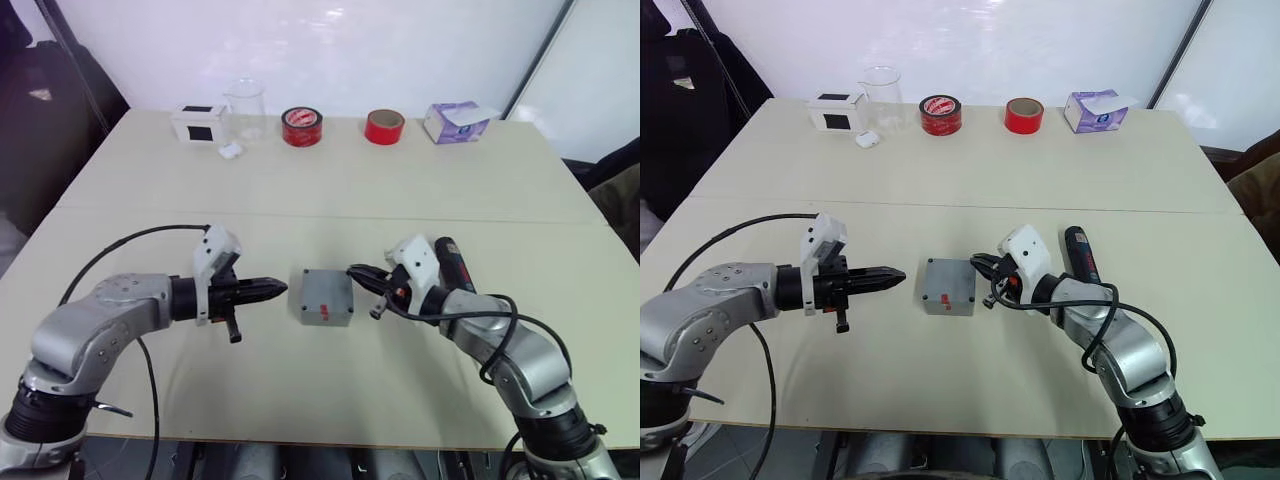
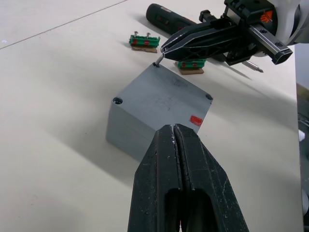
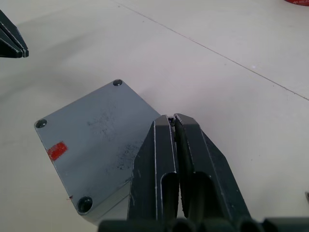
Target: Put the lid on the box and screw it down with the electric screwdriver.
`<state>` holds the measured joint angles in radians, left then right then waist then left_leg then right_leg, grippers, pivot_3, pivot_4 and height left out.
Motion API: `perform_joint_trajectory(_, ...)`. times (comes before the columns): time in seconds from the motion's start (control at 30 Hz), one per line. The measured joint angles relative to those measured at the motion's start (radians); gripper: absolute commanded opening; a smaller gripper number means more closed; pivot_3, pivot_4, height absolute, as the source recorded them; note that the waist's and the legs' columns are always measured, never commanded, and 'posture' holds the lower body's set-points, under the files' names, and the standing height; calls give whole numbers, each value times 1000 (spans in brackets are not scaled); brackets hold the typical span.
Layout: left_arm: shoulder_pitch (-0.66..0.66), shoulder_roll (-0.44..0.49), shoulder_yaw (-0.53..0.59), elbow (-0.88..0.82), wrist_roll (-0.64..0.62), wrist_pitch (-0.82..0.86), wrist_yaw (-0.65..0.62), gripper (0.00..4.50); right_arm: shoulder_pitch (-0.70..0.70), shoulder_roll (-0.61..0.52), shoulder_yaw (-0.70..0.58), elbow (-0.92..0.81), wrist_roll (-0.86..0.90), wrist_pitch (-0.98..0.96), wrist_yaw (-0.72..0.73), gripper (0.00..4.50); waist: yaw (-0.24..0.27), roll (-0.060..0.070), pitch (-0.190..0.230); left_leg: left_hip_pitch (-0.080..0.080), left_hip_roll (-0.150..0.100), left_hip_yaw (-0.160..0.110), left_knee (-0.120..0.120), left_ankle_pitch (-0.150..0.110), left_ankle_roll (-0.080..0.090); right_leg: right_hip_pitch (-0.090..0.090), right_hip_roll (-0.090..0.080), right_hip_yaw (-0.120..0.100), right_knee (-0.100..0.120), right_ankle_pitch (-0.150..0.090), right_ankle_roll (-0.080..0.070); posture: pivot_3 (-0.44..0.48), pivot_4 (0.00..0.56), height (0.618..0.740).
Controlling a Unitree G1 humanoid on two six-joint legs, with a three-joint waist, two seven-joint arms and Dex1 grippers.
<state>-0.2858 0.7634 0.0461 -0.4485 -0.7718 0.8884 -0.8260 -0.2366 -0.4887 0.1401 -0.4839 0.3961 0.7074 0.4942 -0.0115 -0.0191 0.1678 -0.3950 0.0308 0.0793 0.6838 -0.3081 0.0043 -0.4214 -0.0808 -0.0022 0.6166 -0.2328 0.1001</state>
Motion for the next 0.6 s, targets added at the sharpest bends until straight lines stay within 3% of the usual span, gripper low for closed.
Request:
perform_joint_trajectory(0.4,0,0,-7,0,4,-5,1,0,0,15,12,31,-28,-11,18,57,0,0,0,0,0,0,0,0,0,0,0,0,0,0,0,0,150,740)
perform_joint_trajectory(0.5,0,0,-18,0,10,-9,0,0,-1,15,15,40,-32,-17,23,839,0,0,0,0,0,0,0,0,0,0,0,0,0,0,0,0,150,740)
perform_joint_trajectory(0.6,0,0,-20,0,14,-13,0,0,-5,15,16,49,-38,-19,27,1941,0,0,0,0,0,0,0,0,0,0,0,0,0,0,0,0,150,740)
